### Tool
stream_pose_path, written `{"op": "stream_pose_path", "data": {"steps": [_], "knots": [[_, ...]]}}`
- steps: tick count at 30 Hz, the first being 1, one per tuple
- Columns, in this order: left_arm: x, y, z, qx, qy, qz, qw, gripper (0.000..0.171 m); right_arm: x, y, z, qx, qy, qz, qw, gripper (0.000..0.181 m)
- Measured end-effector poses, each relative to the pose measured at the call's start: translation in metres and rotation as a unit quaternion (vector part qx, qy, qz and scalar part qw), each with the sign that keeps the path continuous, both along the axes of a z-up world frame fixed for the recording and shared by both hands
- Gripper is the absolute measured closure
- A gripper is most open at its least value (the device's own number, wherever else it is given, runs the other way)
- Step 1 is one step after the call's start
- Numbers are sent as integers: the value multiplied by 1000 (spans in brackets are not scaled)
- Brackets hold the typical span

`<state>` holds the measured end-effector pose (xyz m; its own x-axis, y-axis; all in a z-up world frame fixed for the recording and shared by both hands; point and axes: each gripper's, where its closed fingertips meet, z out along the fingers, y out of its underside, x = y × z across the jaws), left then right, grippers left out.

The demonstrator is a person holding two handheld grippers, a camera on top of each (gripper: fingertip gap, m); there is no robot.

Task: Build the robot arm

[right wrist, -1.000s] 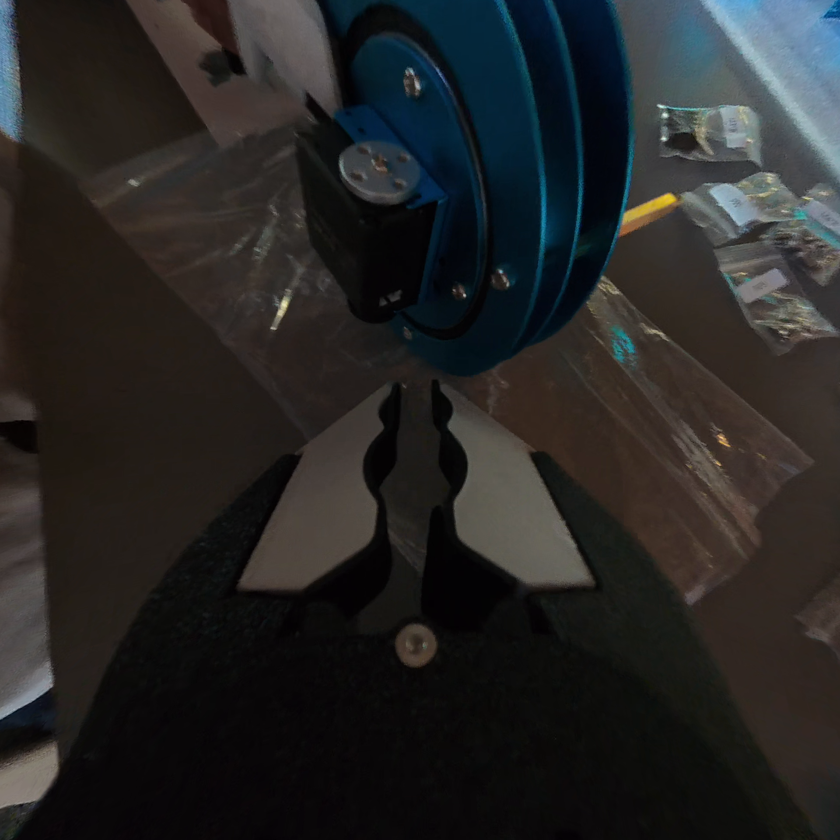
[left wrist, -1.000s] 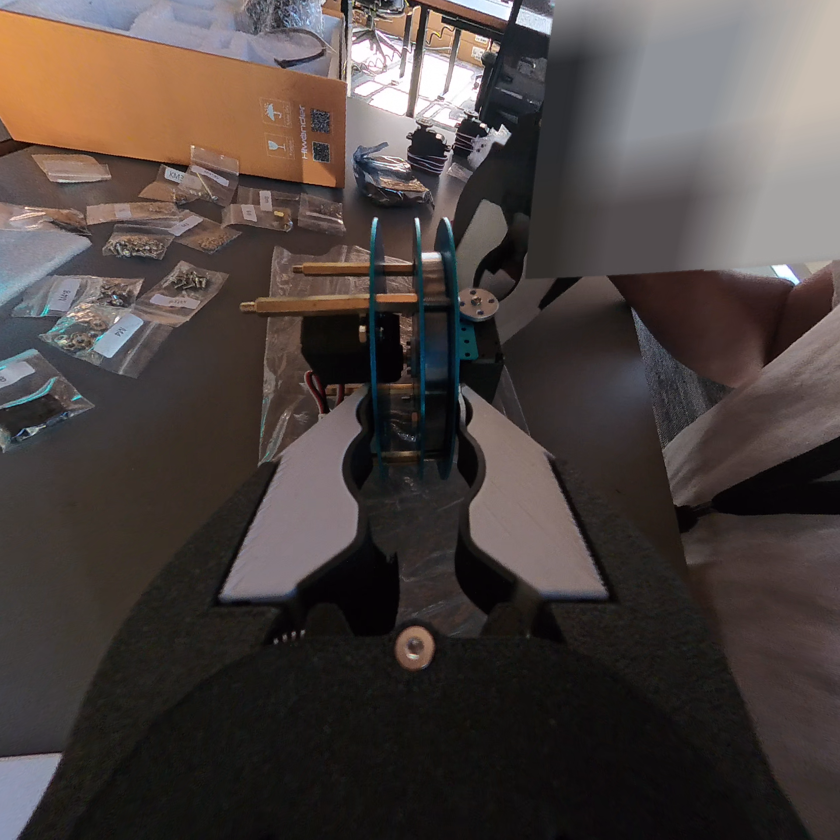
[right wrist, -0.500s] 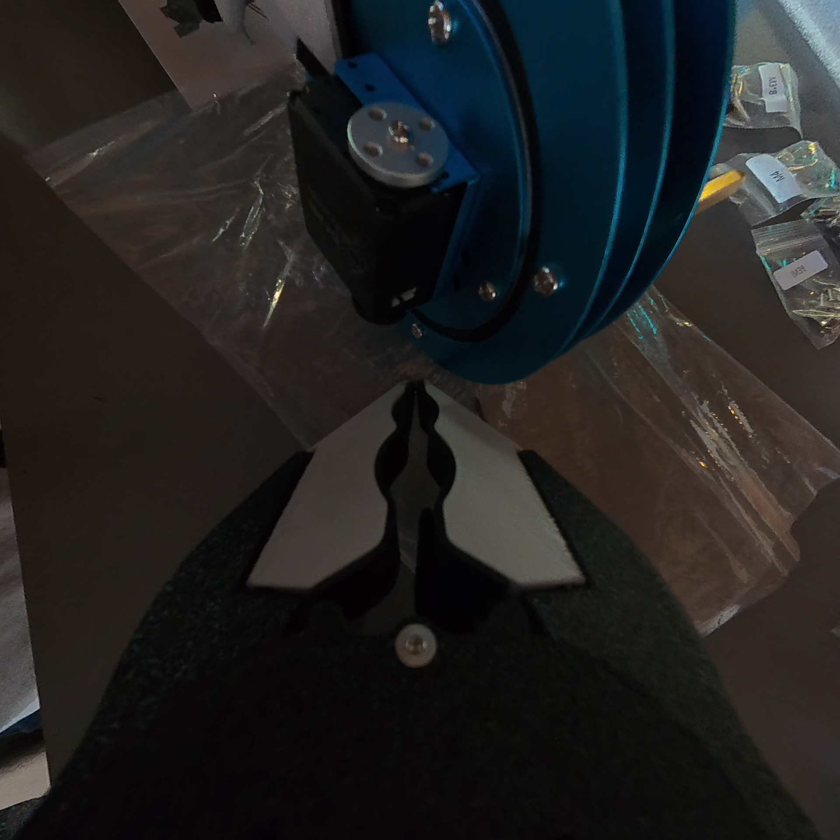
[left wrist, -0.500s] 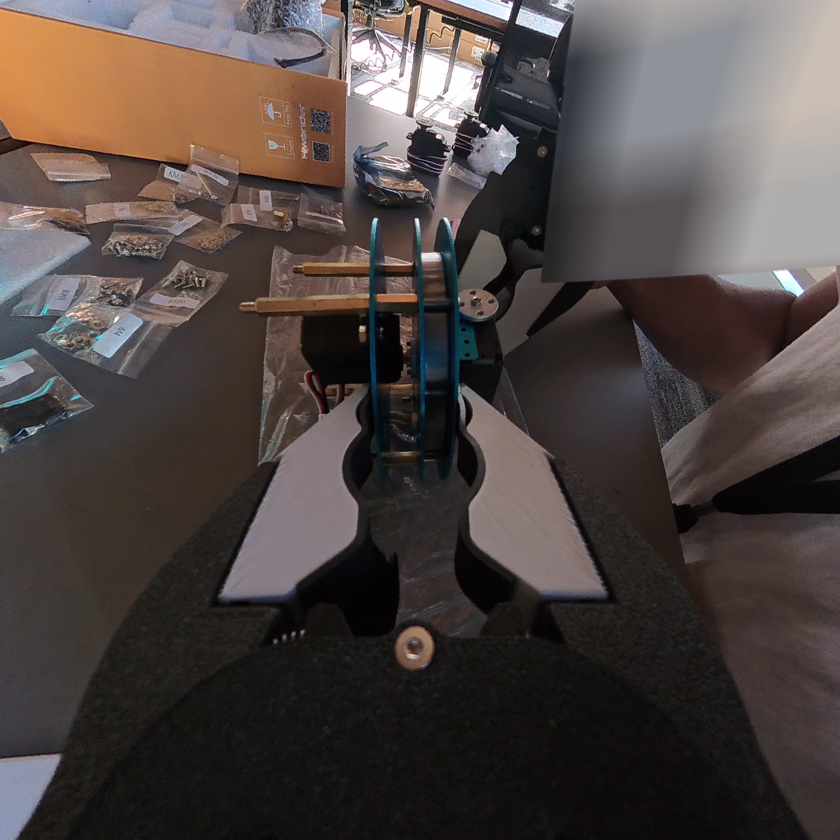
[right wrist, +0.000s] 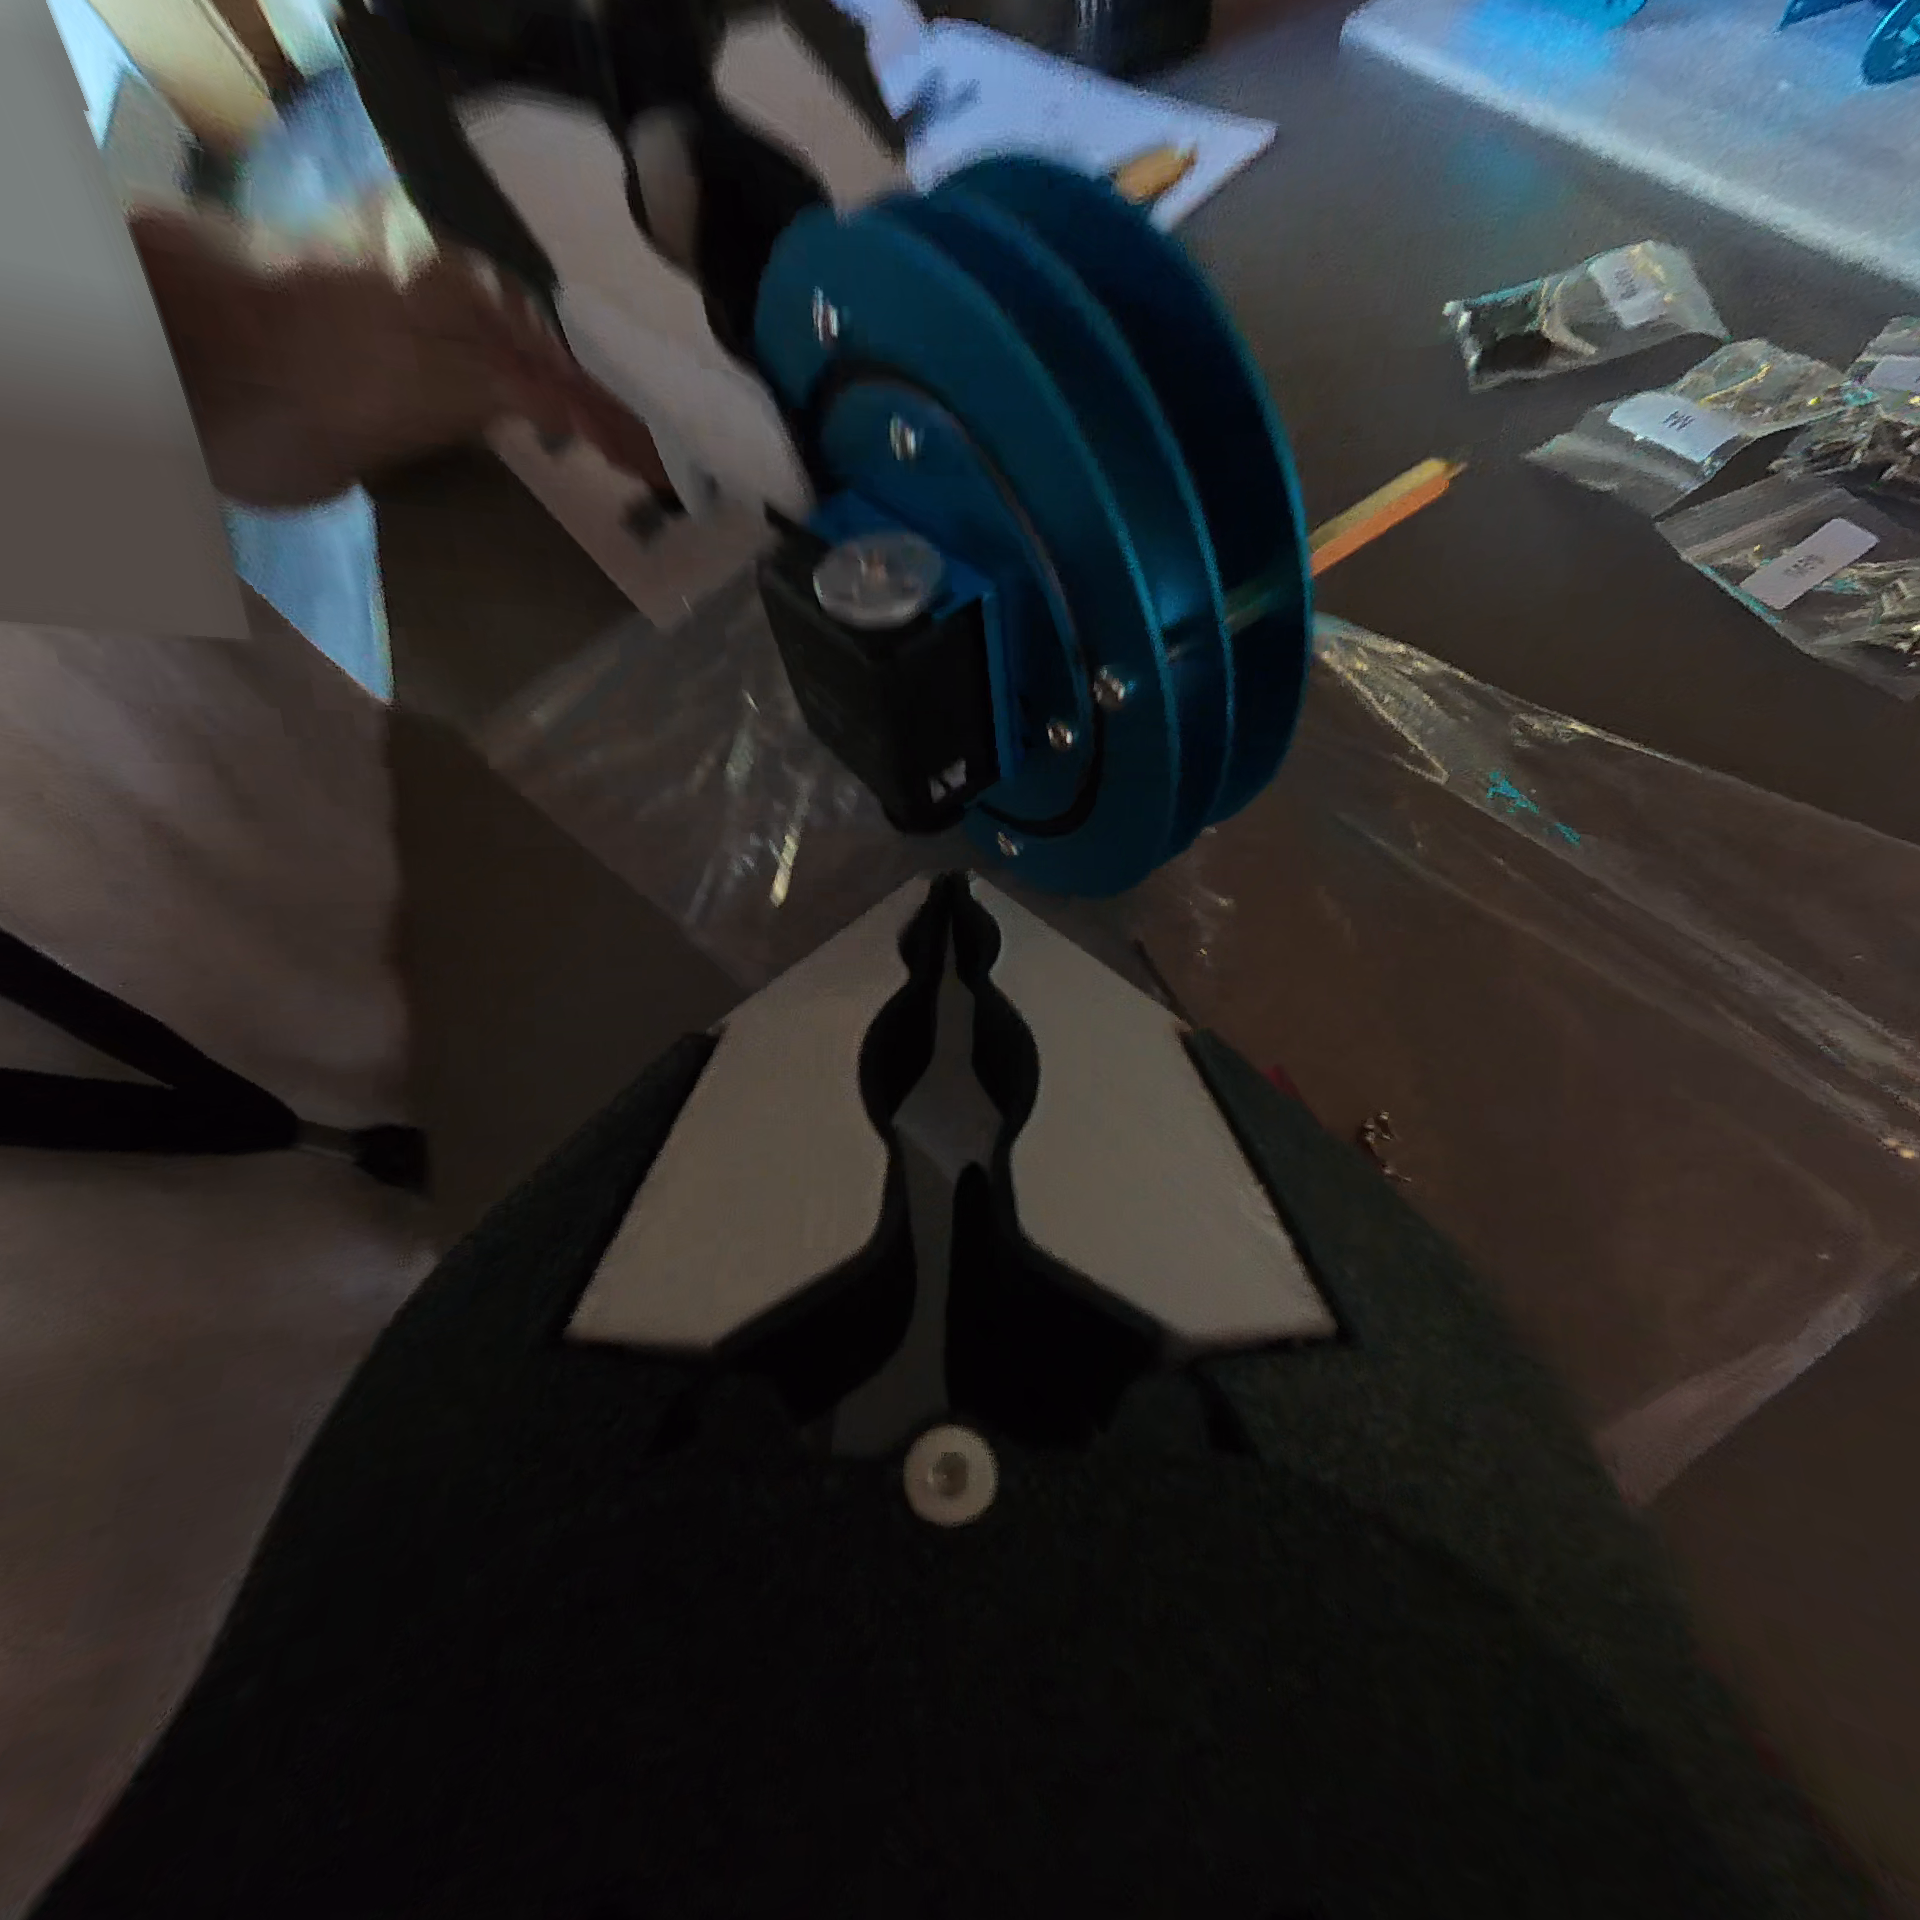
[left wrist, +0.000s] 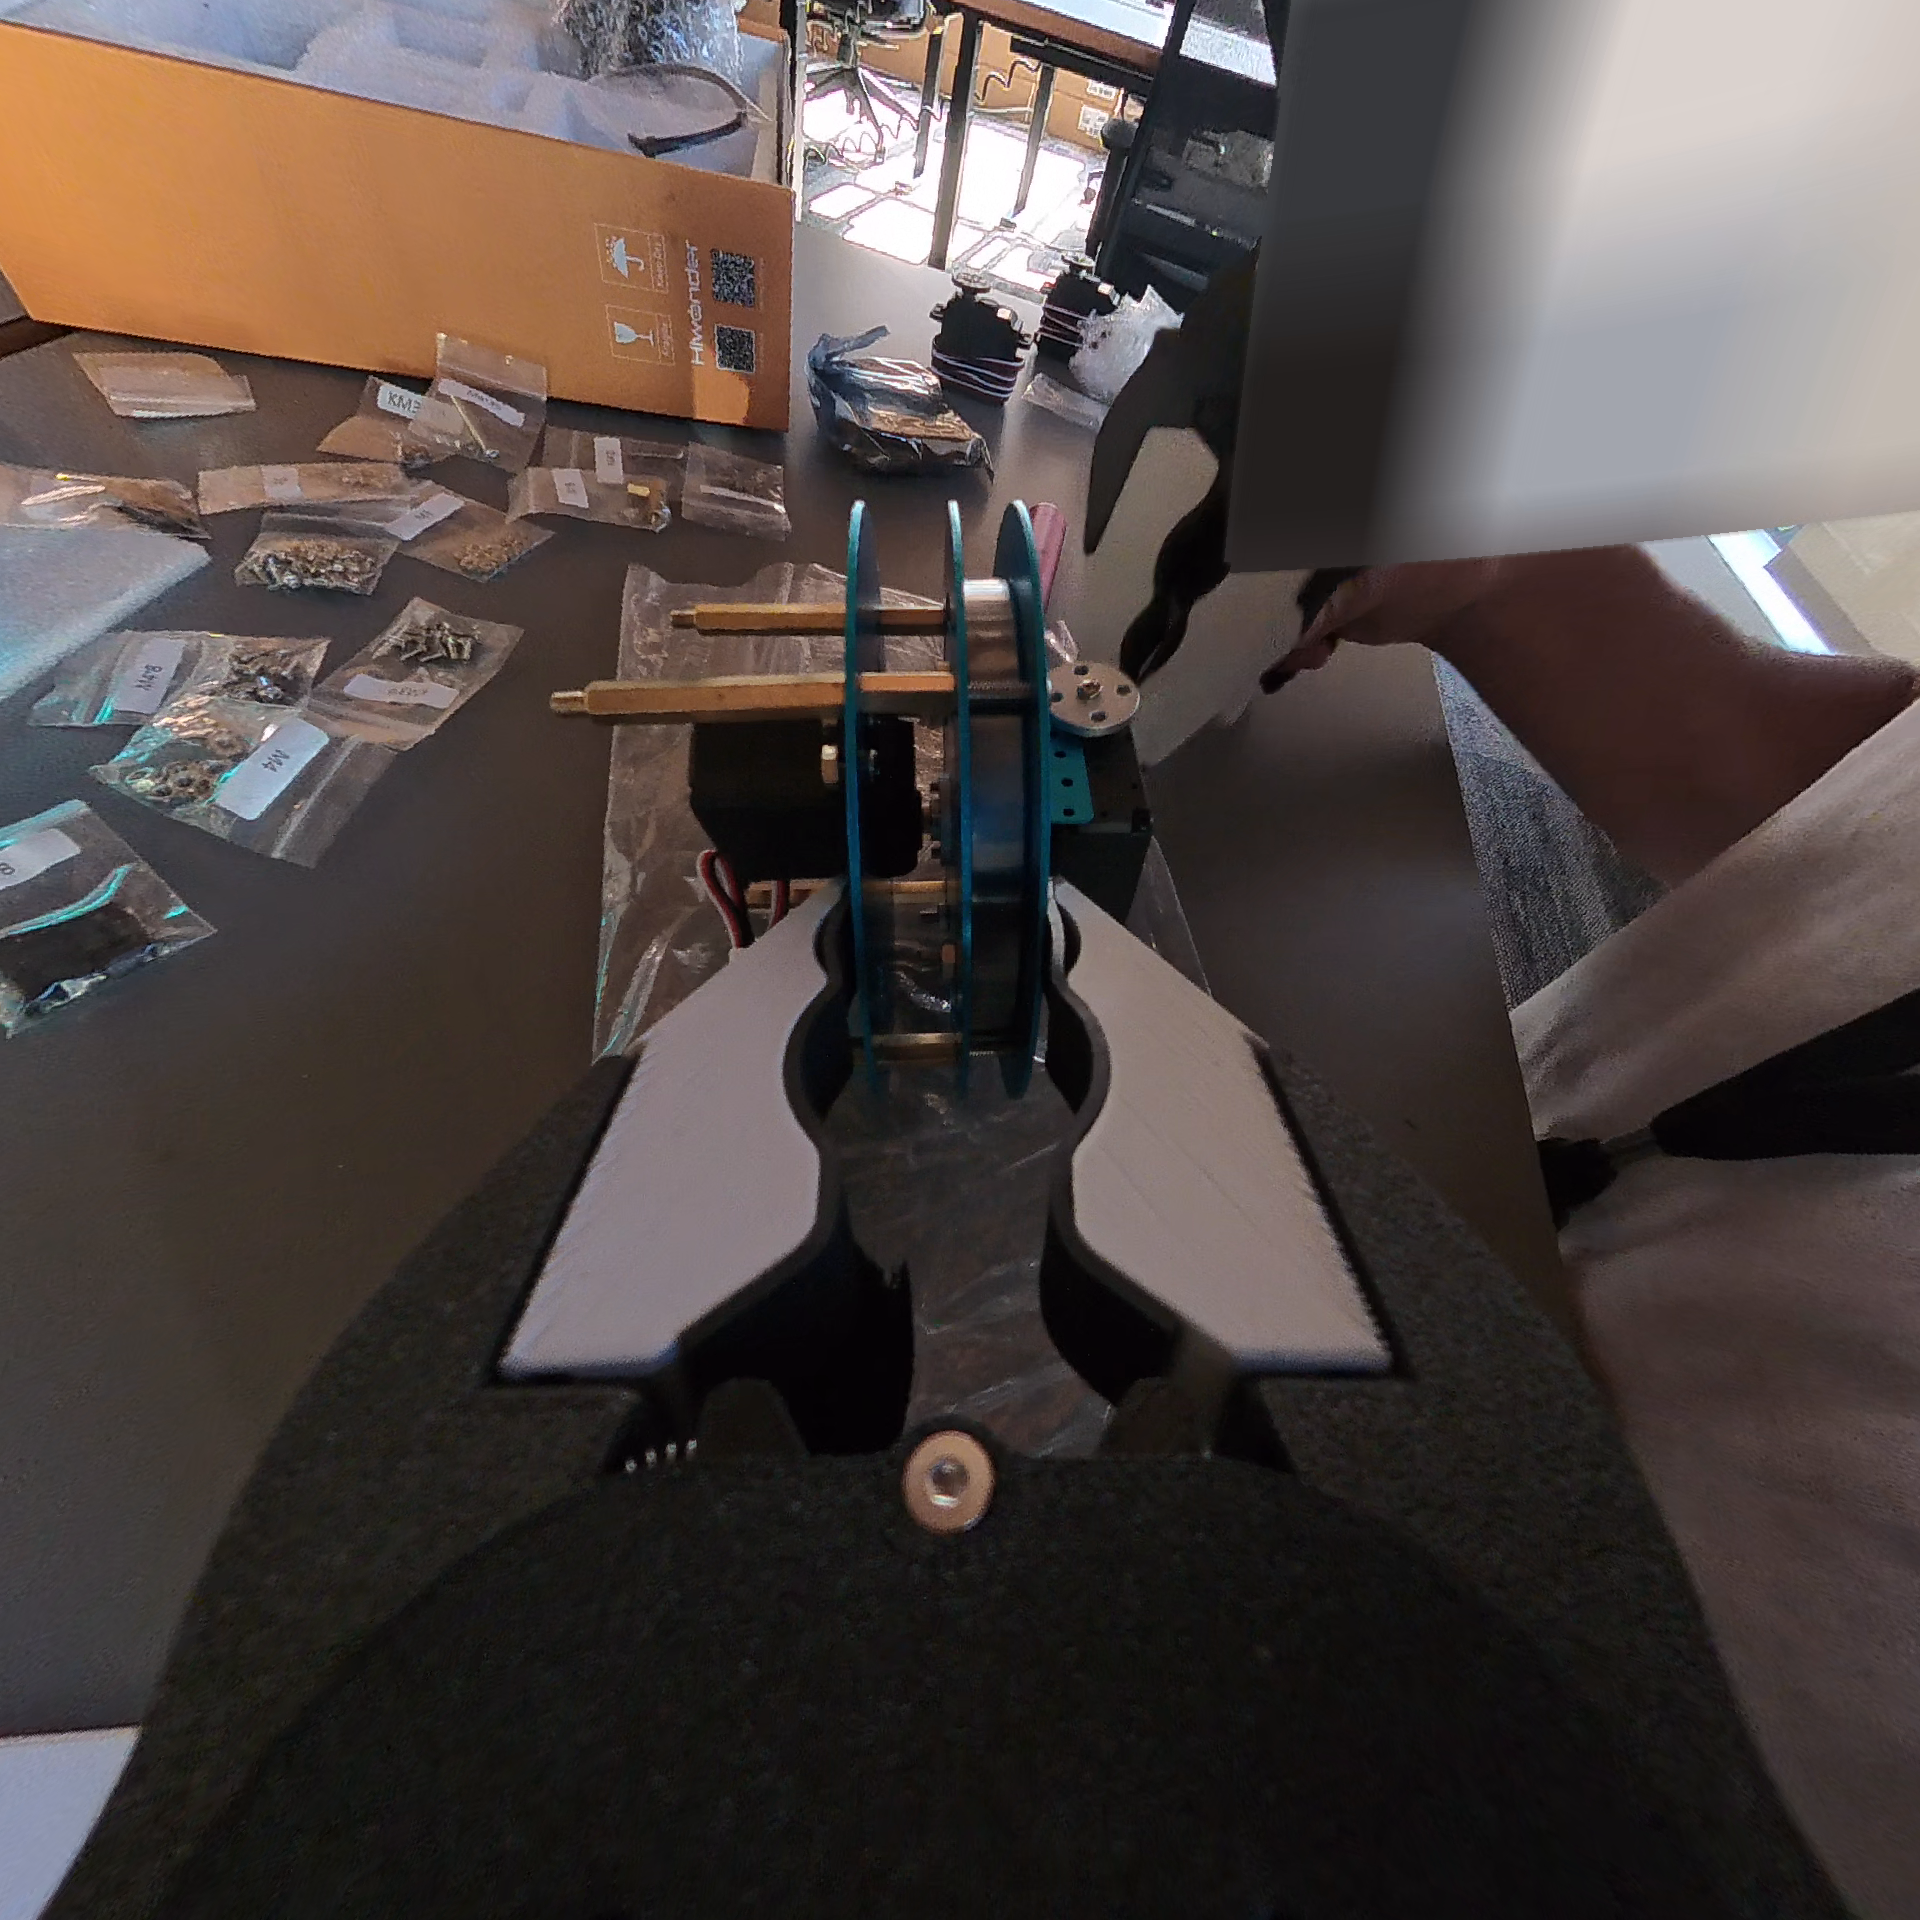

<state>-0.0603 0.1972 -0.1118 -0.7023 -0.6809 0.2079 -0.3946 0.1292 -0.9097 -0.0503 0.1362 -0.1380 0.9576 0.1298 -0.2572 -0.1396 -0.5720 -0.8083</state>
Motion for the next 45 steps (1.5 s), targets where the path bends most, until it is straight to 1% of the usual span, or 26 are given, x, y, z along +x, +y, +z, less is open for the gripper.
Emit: {"op": "stream_pose_path", "data": {"steps": [3, 7, 9, 13, 15, 19, 24, 27, 29, 31, 33, 35, 36, 37, 40, 42, 45], "knots": [[0, 0, 0, 0, -2, 1, 1000, 139, -4, 4, 29, 55, 116, -28, 991, 181], [1, -1, 1, 1, -3, 4, 1000, 140, -9, 8, 62, 98, 261, -44, 959, 181], [1, -2, 1, 4, -5, 5, 1000, 140, -10, 15, 68, 96, 290, -54, 951, 181], [1, -3, 1, 8, -7, 10, 1000, 140, -11, 32, 65, 56, 301, -72, 949, 181], [2, -4, 2, 11, -10, 13, 1000, 140, -16, 39, 66, 36, 308, -69, 948, 181], [1, -6, 2, 22, -17, 12, 1000, 140, -16, 43, 58, -22, 252, -82, 964, 181], [1, -6, 2, 24, -18, 13, 999, 140, -21, 40, 49, -79, 212, -75, 971, 181], [1, -6, 2, 21, -16, 13, 1000, 140, -21, 39, 47, -97, 190, -77, 974, 181], [1, -5, 2, 19, -15, 13, 1000, 140, -21, 38, 49, -103, 175, -72, 977, 181], [1, -5, 2, 19, -15, 12, 1000, 140, -23, 39, 57, -89, 142, -57, 984, 181], [1, -5, 2, 19, -14, 12, 1000, 140, -29, 43, 64, -63, 66, -25, 996, 181], [1, -5, 2, 17, -14, 12, 1000, 140, -30, 48, 64, -45, -40, -19, 998, 173], [1, -5, 2, 17, -13, 13, 1000, 140, -31, 50, 63, -45, -73, -21, 996, 163], [1, -5, 2, 16, -13, 13, 1000, 140, -34, 50, 62, -47, -94, -18, 994, 155], [2, -5, 2, 16, -12, 15, 1000, 140, -35, 45, 49, -75, -152, -21, 985, 152], [2, -5, 3, 16, -12, 16, 1000, 140, -30, 42, 44, -87, -190, -43, 977, 146], [2, -6, 3, 16, -12, 18, 1000, 140, -33, 44, 41, -90, -210, -62, 972, 137]]}}
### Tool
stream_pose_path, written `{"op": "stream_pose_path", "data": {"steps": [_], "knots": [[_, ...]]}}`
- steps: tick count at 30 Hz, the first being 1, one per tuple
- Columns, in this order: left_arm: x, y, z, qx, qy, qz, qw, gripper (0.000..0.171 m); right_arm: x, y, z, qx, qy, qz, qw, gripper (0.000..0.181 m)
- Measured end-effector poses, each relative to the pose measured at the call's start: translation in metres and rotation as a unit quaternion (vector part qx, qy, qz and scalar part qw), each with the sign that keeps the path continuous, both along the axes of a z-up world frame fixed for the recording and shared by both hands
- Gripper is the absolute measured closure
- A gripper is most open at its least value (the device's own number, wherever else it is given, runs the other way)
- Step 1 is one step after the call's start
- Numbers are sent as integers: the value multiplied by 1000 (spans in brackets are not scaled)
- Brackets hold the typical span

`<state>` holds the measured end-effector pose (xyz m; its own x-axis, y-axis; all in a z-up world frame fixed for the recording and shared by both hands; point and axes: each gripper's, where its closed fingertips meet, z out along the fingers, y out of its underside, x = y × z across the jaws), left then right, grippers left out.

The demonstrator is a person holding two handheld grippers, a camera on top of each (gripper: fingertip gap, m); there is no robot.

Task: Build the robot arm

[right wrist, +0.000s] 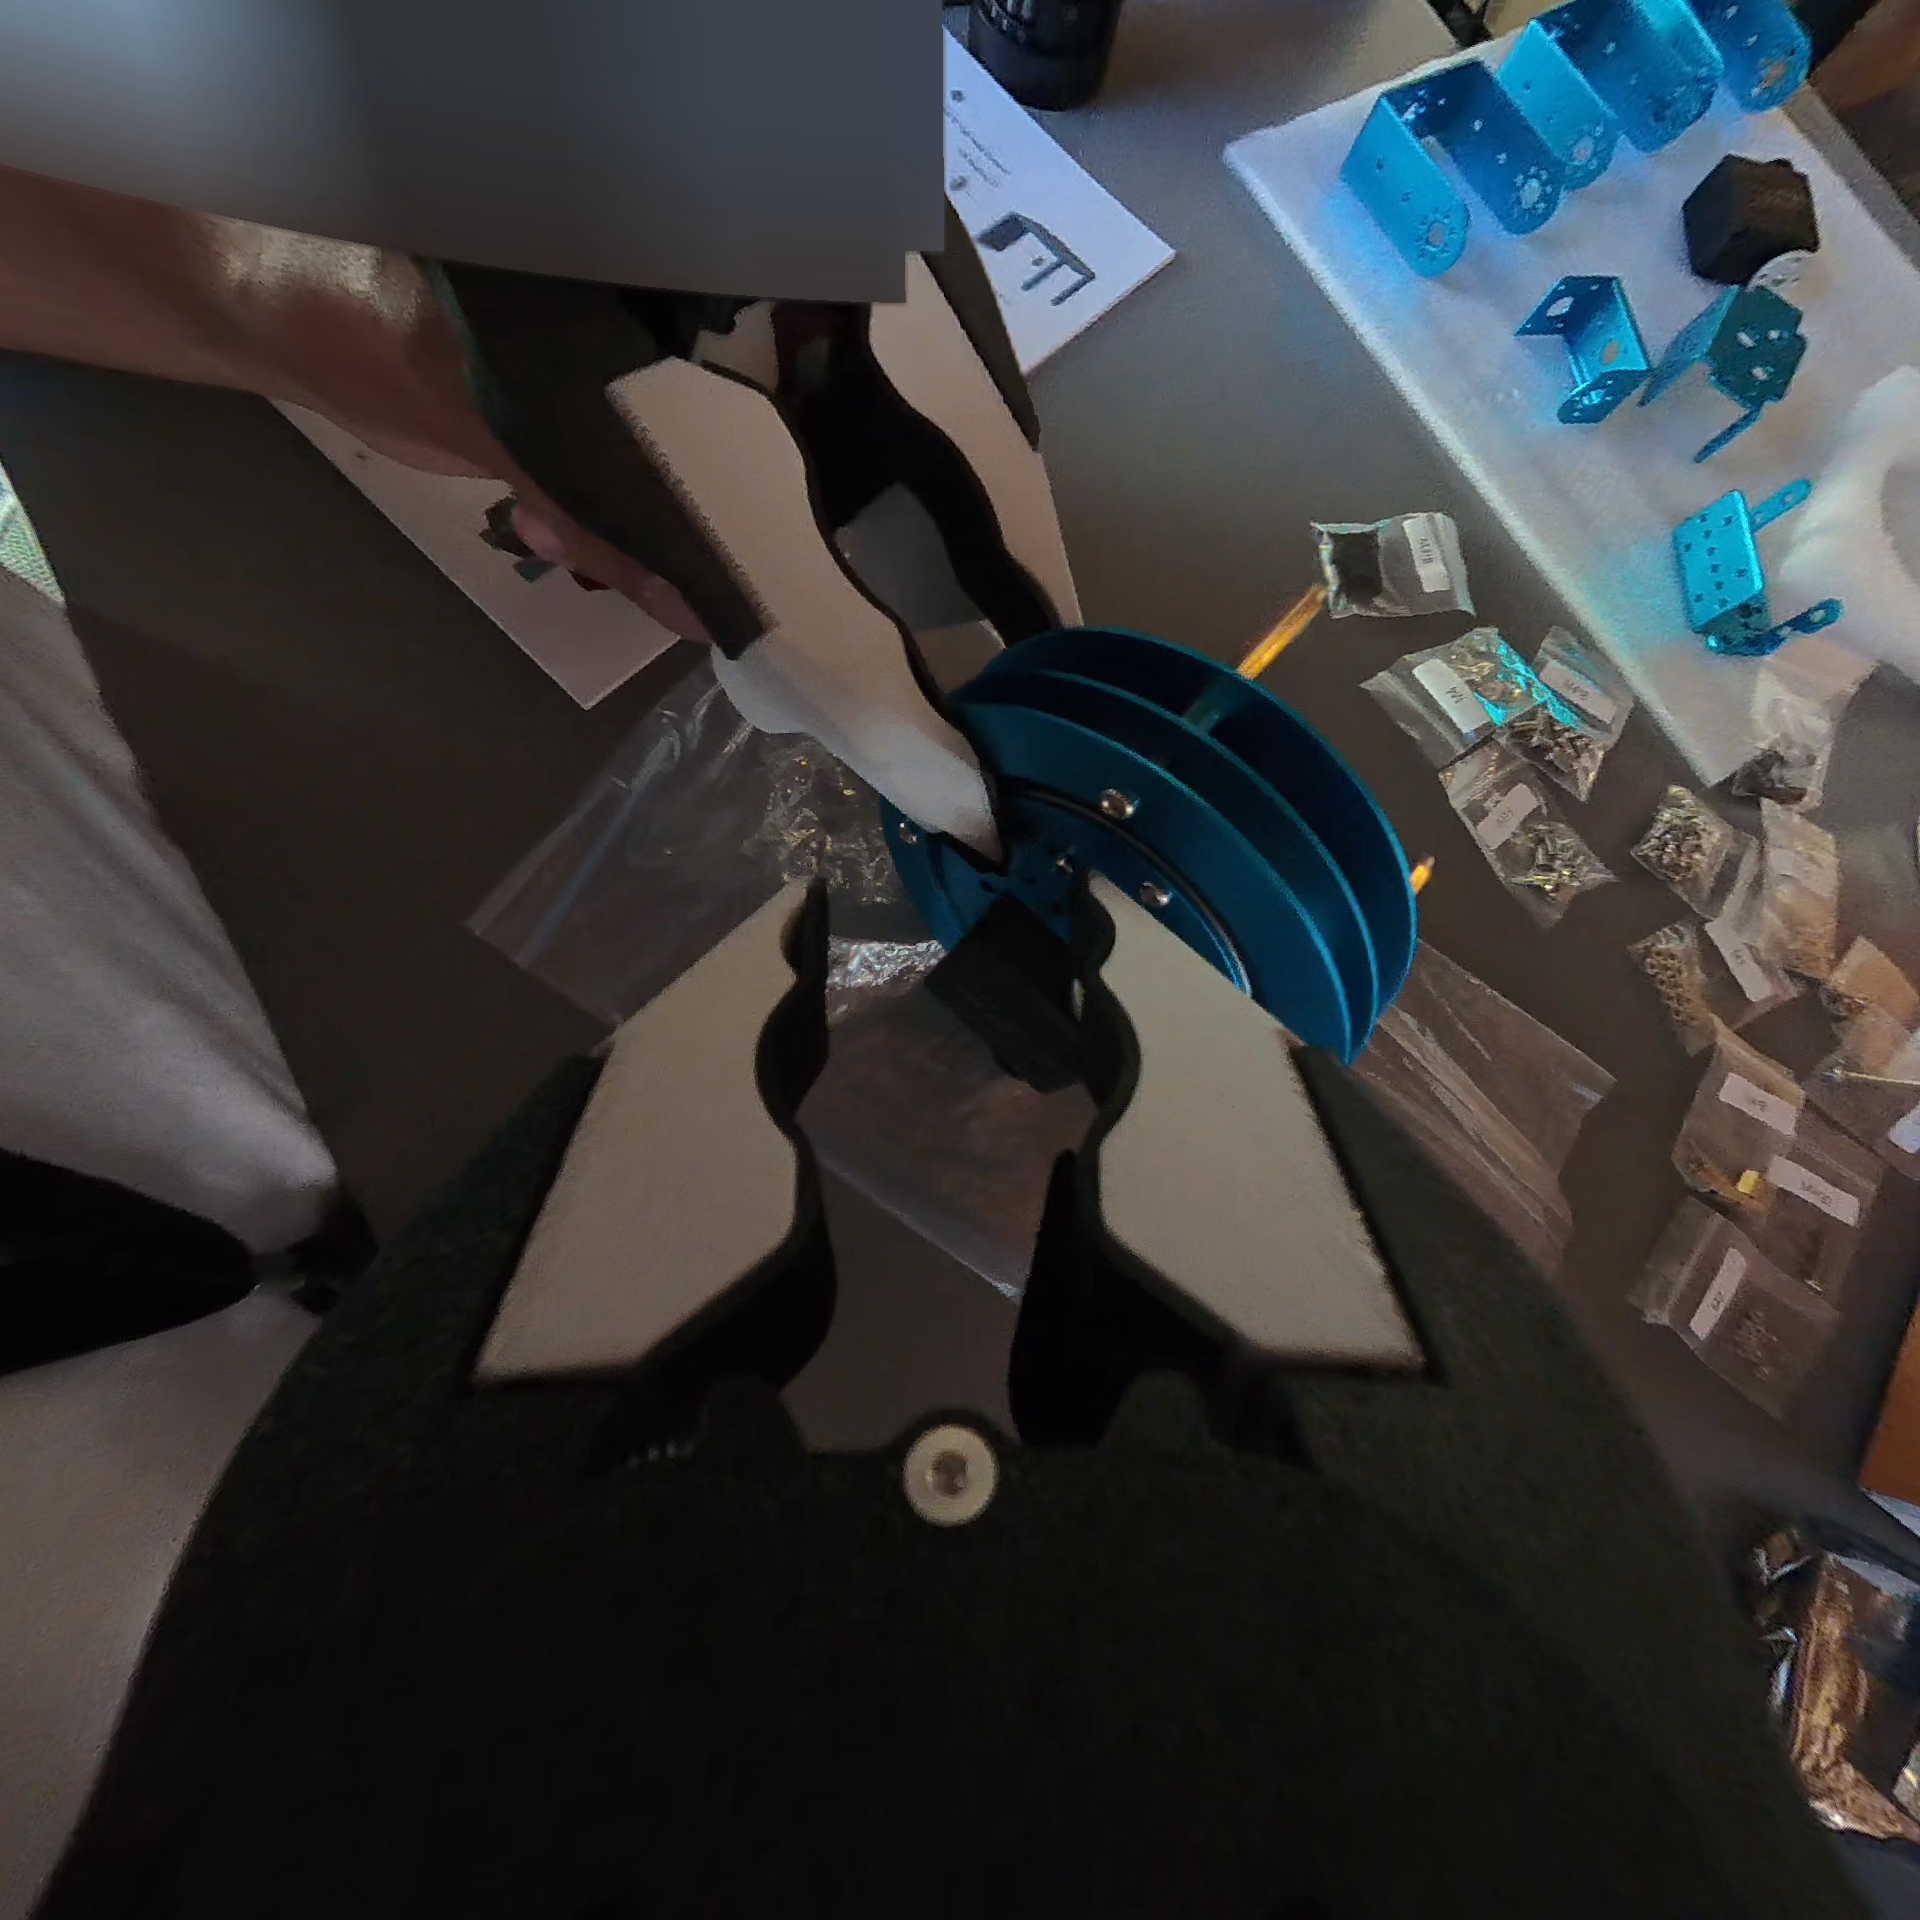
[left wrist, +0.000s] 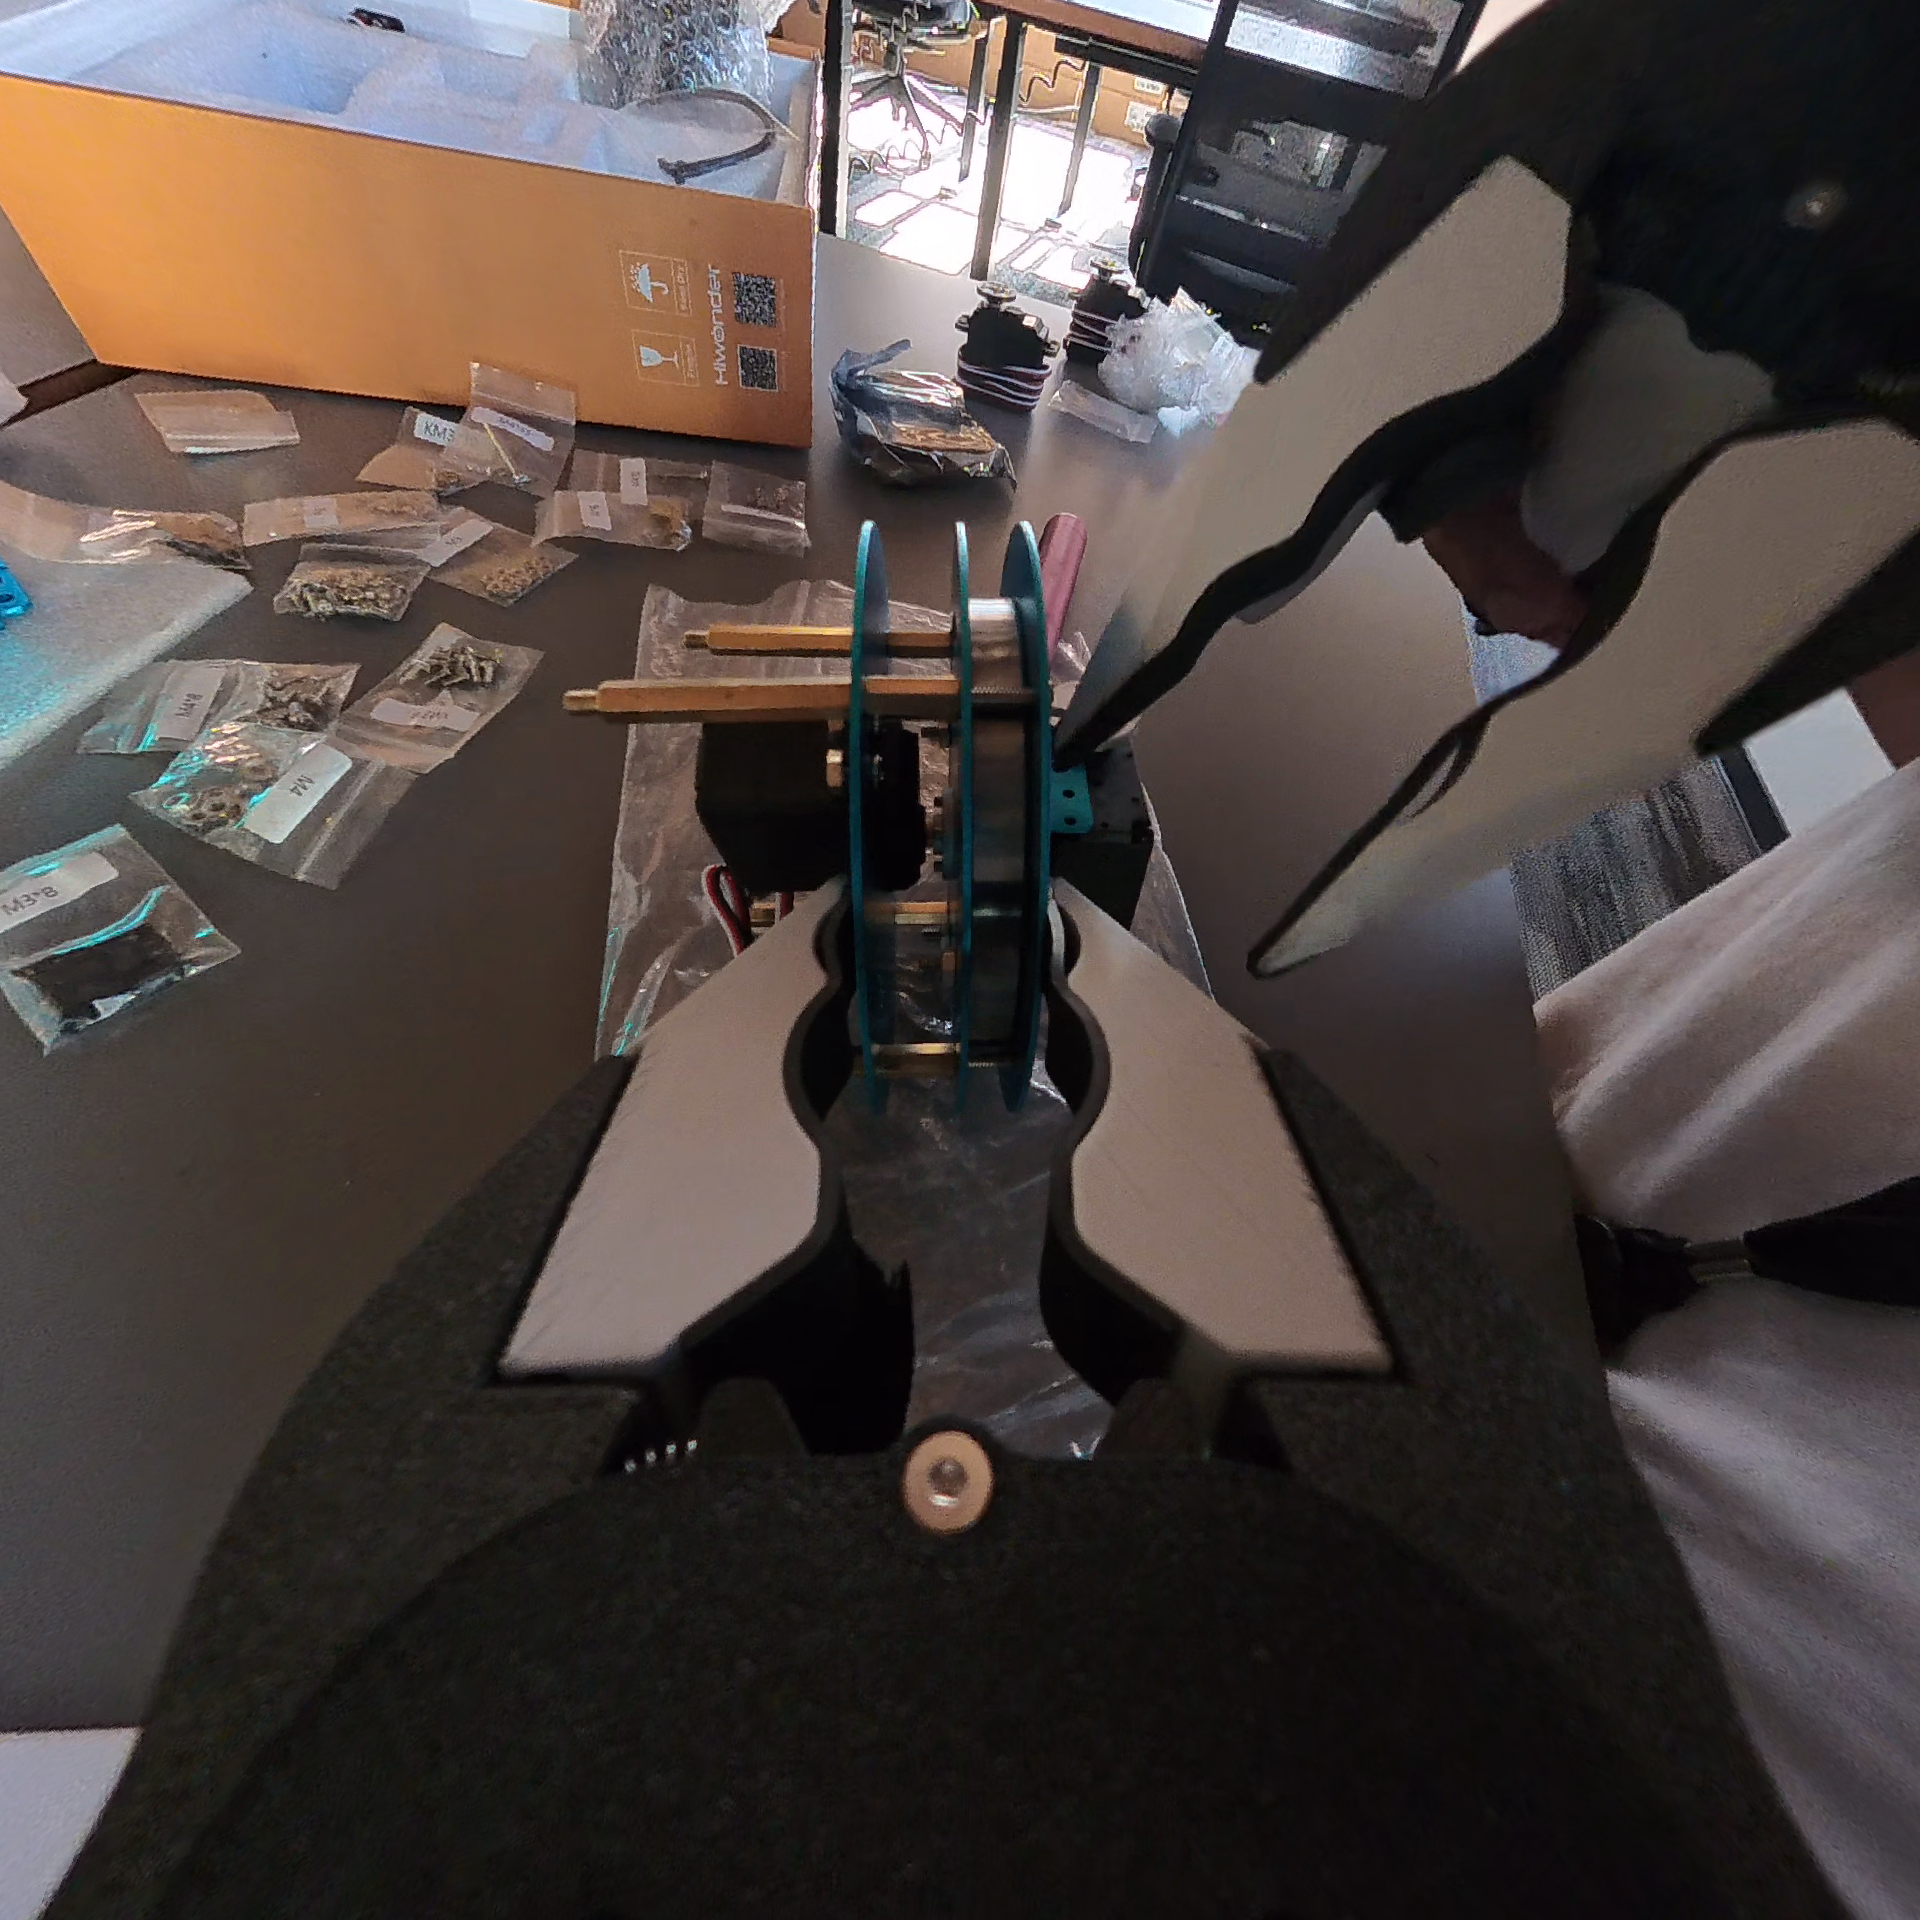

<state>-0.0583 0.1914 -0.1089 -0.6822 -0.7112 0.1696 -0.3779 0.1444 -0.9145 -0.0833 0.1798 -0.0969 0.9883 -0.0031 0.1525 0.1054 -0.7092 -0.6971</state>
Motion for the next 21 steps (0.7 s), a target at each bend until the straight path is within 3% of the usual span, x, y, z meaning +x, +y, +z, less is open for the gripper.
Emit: {"op": "stream_pose_path", "data": {"steps": [5, 8, 15, 21], "knots": [[0, 1, 0, -1, 2, 2, 1000, 140, -1, 4, -7, -2, -35, -12, 999, 132], [0, 1, 0, -2, 2, 1, 1000, 140, -24, 10, -3, 17, 0, 31, 999, 137], [-2, 0, -1, 8, -5, -2, 1000, 140, -11, -2, 7, 29, -19, 3, 999, 145], [-1, -1, 0, 8, -6, -4, 1000, 140, -1, -5, 12, 49, -56, -9, 997, 130]]}}
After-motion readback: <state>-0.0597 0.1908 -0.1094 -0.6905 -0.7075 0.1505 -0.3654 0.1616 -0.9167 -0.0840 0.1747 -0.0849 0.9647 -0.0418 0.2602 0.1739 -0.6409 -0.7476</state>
